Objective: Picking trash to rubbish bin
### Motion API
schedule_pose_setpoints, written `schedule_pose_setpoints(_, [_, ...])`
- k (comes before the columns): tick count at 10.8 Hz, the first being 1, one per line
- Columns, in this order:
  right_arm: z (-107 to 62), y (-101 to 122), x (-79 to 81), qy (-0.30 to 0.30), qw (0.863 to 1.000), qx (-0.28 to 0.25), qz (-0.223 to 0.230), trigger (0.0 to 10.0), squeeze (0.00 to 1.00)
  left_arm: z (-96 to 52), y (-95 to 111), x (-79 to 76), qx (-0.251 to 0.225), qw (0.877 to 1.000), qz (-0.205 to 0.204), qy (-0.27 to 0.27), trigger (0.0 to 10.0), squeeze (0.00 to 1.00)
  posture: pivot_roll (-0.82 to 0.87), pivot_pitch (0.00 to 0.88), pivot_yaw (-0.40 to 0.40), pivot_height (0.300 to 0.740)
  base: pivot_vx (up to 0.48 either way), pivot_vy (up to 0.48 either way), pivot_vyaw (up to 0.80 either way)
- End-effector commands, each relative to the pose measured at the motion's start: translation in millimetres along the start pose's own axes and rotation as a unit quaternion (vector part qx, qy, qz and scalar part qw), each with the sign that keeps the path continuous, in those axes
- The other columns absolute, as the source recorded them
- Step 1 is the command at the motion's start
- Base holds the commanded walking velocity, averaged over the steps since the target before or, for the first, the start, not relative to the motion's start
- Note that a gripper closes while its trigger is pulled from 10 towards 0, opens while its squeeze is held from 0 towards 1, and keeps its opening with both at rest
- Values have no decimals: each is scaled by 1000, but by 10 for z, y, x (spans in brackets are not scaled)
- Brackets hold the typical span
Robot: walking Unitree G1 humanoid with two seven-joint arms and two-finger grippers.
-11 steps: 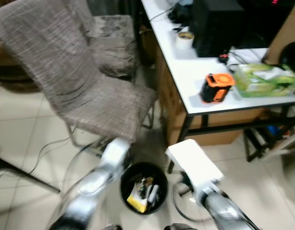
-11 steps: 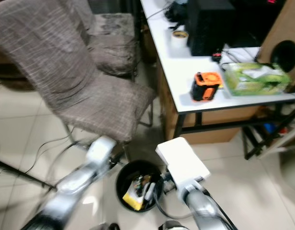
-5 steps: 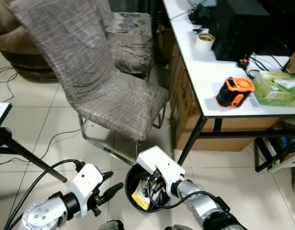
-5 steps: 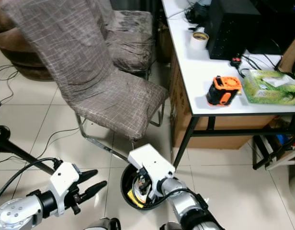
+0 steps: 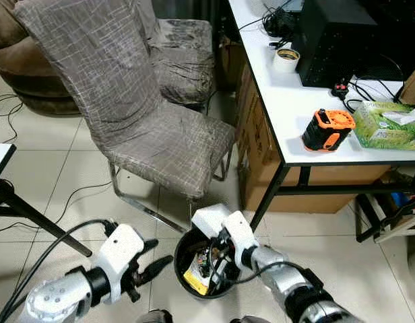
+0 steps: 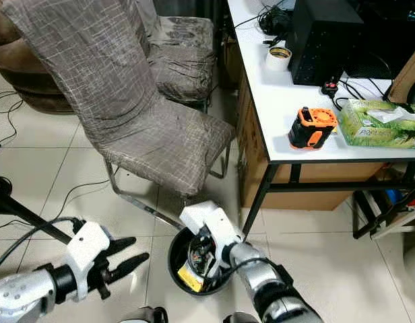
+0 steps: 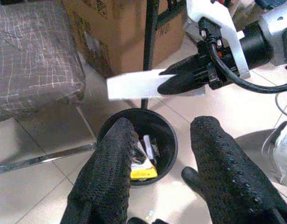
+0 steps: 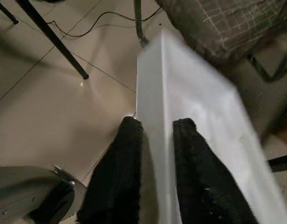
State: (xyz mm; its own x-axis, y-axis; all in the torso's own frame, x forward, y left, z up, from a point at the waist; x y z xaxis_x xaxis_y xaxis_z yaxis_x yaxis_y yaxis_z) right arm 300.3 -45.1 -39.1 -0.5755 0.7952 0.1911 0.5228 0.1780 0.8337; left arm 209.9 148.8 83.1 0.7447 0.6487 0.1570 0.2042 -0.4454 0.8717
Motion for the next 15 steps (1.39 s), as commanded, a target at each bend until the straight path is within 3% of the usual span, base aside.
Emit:
schedule_pose_setpoints(1, [-9, -18, -10, 4, 1000, 0, 6, 10000, 1000, -9, 62, 19, -6, 1000, 5, 5, 10000, 0, 8, 103, -41, 740, 0, 0, 0])
schedule_pose_setpoints(4, [-9, -68, 10, 3, 1000, 6, -11, 10000, 1000, 37, 64, 45, -5, 1000, -4, 23, 10000, 0, 2, 94, -36, 740, 0, 0, 0])
schedule_pose_setpoints(5, [-16, -82, -34, -18, 999, 8, -40, 10000, 1000, 110, 7, 146, -6, 996, -38, 77, 10000, 0, -6, 90, -33, 740, 0, 0, 0])
schedule_pose_setpoints(6, [-25, -62, -55, -25, 999, -1, -41, 10000, 580, 165, -61, 224, -6, 990, -83, 118, 10000, 0, -18, 81, -36, 740, 0, 0, 0])
schedule_pose_setpoints(7, [-129, 91, -191, -68, 995, -62, -29, 10000, 0, 336, -196, 432, -30, 965, -142, 219, 10000, 0, -56, 62, -45, 740, 0, 0, 0])
schedule_pose_setpoints(8, [-190, 151, -204, -74, 993, -87, -26, 10000, 0, 398, -230, 463, -33, 961, -141, 234, 10000, 0, -85, 52, -42, 740, 0, 0, 0])
schedule_pose_setpoints(9, [-459, 219, -281, -111, 985, -133, -7, 10000, 0, 556, -298, 429, -23, 961, -144, 236, 10000, 0, -109, 38, -36, 740, 0, 0, 0])
schedule_pose_setpoints(10, [-707, 159, -381, -155, 977, -150, 0, 10000, 0, 648, -292, 375, -24, 967, -128, 221, 10000, 0, -121, 29, -29, 740, 0, 0, 0])
schedule_pose_setpoints(12, [-974, -66, -402, -203, 969, -135, 25, 10000, 0, 821, -363, 268, -22, 975, -102, 197, 10000, 0, -148, 16, -19, 740, 0, -120, 0])
schedule_pose_setpoints(15, [-1025, -234, -399, -232, 966, -101, 58, 10000, 0, 915, -356, 223, -20, 979, -79, 184, 10000, 0, -149, 11, -15, 740, 0, -480, 0])
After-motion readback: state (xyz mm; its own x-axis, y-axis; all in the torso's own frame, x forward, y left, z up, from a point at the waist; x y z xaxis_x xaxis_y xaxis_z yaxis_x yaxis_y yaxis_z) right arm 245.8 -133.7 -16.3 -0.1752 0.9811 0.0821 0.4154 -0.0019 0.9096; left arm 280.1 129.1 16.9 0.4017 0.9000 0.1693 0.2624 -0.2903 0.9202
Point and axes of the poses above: a point about 5 cm out from each wrist's last joint towards the gripper, its own z axis pointing out of the wrist towards the gripper, its own y axis along the axis of the wrist's last joint, x = y × z, the point moved 5 cm from there along z, pointing out of the wrist towards the gripper, and after that the axes turned 7 degrees about z, right-handed, at the moved point
